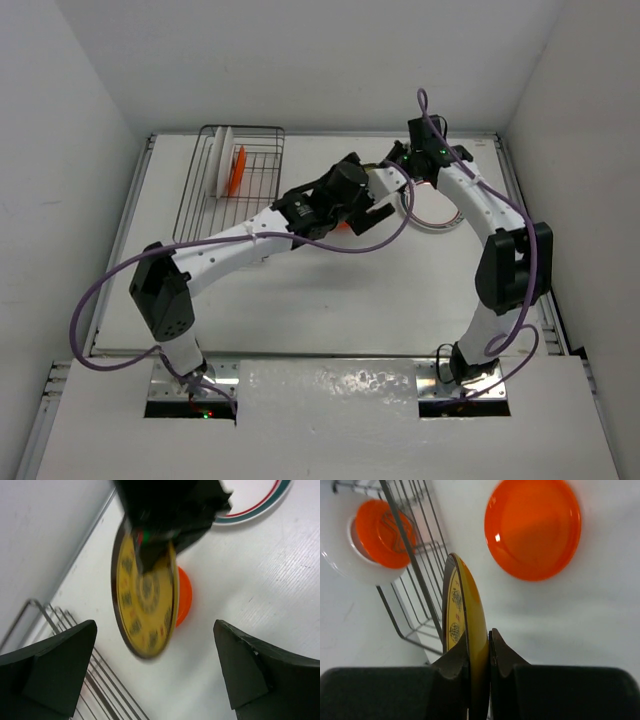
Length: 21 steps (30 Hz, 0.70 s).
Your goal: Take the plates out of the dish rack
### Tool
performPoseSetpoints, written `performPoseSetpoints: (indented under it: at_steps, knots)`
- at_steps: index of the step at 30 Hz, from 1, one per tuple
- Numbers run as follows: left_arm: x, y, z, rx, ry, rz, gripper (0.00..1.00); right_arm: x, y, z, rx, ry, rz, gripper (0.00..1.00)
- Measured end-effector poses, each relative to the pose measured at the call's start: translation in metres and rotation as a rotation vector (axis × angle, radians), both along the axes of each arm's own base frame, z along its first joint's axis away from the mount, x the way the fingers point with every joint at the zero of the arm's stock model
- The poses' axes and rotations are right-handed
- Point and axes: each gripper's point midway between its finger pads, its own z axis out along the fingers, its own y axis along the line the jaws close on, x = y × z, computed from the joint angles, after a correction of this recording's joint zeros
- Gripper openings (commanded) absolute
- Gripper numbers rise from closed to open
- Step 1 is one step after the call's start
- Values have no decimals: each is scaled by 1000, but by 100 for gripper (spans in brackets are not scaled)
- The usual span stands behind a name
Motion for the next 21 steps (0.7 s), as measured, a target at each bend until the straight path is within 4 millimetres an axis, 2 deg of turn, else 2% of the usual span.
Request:
performPoseSetpoints:
  at_steps: [4, 7, 9, 12, 14, 15, 17, 18, 21]
  knots:
    - [-7, 37, -6, -37, 53, 129, 100, 27, -13, -10, -7, -91, -38, 0]
    - [-8, 80, 4, -127, 118, 272, 100, 53, -18, -30, -25, -141, -39, 0]
    - [3, 110, 17, -206, 151, 382, 100, 68, -18, -53, -43, -150, -31, 0]
    - [31, 170, 39, -321, 175, 609, 100, 81, -12, -97, -69, -133, 5, 3]
    - [36, 195, 46, -349, 187, 706, 100, 81, -8, -121, -90, -109, 34, 6]
    - [36, 200, 49, -360, 198, 732, 100, 79, -6, -130, -97, -97, 45, 9]
    - [37, 208, 54, -384, 219, 776, 100, 75, -1, -143, -113, -84, 76, 28]
    - [38, 210, 55, -396, 229, 791, 100, 73, 1, -146, -120, -83, 91, 45]
    - [41, 217, 53, -405, 268, 839, 100, 76, 15, -139, -162, -113, 154, 74]
